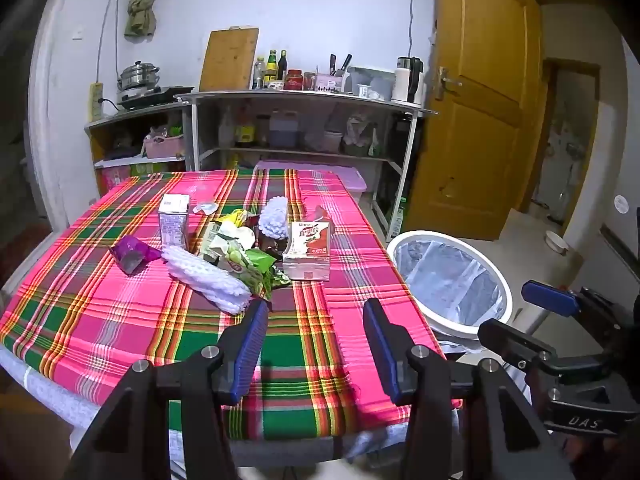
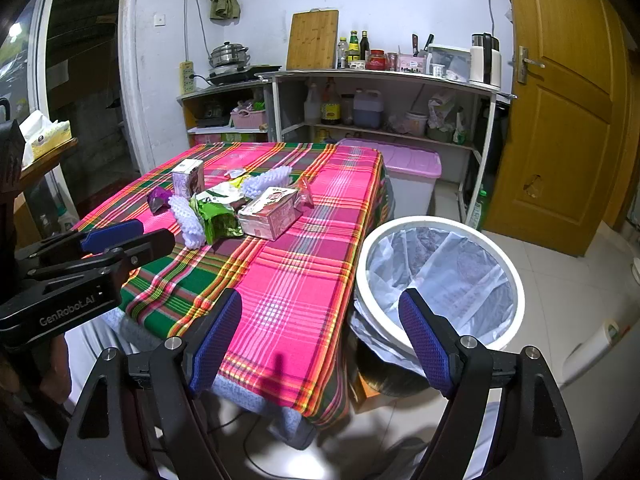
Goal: Collect trash
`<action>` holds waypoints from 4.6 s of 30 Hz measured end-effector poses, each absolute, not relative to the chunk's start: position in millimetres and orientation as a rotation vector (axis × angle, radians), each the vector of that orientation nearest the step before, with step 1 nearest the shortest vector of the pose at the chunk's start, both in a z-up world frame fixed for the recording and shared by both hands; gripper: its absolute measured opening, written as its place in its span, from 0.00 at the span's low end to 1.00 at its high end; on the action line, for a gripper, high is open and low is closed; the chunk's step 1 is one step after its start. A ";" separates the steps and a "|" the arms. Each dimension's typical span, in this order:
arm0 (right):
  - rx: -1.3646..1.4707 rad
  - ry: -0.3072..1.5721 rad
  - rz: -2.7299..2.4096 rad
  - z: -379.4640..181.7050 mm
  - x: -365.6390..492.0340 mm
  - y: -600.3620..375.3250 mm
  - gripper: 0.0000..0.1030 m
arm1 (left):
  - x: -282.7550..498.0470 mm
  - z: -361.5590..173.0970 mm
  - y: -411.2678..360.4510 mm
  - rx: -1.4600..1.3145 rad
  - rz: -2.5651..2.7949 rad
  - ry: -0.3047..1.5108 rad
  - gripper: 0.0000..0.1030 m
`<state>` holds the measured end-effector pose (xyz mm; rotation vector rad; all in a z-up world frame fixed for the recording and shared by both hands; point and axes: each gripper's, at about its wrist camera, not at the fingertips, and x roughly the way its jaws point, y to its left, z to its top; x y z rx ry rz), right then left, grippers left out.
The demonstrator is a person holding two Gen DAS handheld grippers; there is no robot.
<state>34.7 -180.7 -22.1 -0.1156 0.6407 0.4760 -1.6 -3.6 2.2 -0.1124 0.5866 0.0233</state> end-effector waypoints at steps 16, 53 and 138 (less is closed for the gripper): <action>-0.116 0.644 0.475 -21.7 34.0 -182.5 0.78 | -1.1 0.3 -4.6 -0.111 0.022 0.591 0.48; -0.113 0.646 0.474 -22.2 33.5 -182.3 0.78 | -2.7 -4.2 -8.0 -0.110 0.018 0.596 0.48; -0.244 0.799 0.820 -60.7 143.4 1.1 0.36 | 73.6 -55.0 167.2 -0.445 0.225 0.668 0.10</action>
